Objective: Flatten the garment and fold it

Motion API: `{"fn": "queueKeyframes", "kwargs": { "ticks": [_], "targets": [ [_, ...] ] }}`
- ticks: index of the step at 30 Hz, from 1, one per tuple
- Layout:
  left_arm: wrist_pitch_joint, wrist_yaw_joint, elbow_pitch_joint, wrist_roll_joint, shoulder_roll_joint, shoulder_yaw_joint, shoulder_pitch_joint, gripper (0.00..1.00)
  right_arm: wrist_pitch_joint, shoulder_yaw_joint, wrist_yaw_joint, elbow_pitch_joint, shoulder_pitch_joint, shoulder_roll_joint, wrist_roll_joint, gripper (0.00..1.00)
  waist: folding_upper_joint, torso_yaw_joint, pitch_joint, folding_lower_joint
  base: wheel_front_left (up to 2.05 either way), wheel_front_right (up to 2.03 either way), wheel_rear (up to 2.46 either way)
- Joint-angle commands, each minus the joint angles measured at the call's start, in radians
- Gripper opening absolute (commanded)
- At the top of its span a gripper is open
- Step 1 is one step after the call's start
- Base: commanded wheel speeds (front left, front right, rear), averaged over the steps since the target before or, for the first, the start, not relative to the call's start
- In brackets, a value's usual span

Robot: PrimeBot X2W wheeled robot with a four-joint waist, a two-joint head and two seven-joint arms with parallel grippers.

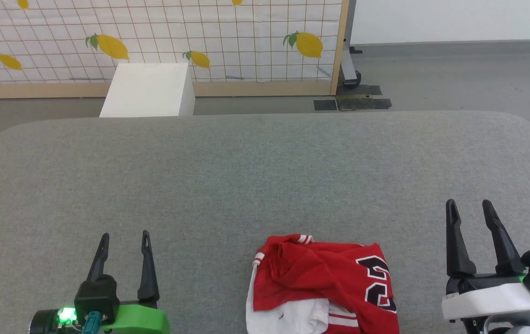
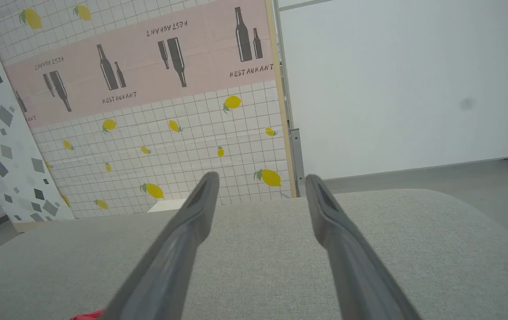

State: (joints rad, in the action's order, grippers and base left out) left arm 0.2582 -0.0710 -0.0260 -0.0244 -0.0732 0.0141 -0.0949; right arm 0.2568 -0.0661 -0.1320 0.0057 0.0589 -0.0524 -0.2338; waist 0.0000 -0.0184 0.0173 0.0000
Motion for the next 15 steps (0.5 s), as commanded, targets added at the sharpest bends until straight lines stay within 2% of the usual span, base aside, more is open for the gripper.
{"fn": "queueKeyframes", "kwargs": {
  "ticks": [1,8,12,15],
  "targets": [
    [0.004,0.004,-0.003,0.005,0.002,-0.002,0.002,1.0,0.005,-0.001,0.001,0.004,0.01,0.002,0.005,1.0,0.0,0.002,0.001,0.0,0.0,0.0,0.0],
    [0.004,0.006,-0.004,0.004,0.003,-0.006,0.0,1.0,0.005,-0.012,0.001,-0.004,-0.024,0.002,0.035,1.0,0.0,0.004,-0.002,0.0,0.0,0.0,0.0],
    [0.004,0.006,-0.002,0.004,0.003,-0.01,0.005,1.0,0.005,-0.026,0.001,-0.052,-0.104,0.002,0.076,1.0,0.0,0.001,-0.013,0.0,0.0,0.0,0.0],
    [0.004,0.008,-0.002,0.003,0.003,-0.013,0.01,1.0,-0.04,-0.019,0.001,-0.074,-0.184,-0.029,0.096,1.0,0.0,-0.002,-0.024,0.0,0.0,0.0,0.0]
  ]
}}
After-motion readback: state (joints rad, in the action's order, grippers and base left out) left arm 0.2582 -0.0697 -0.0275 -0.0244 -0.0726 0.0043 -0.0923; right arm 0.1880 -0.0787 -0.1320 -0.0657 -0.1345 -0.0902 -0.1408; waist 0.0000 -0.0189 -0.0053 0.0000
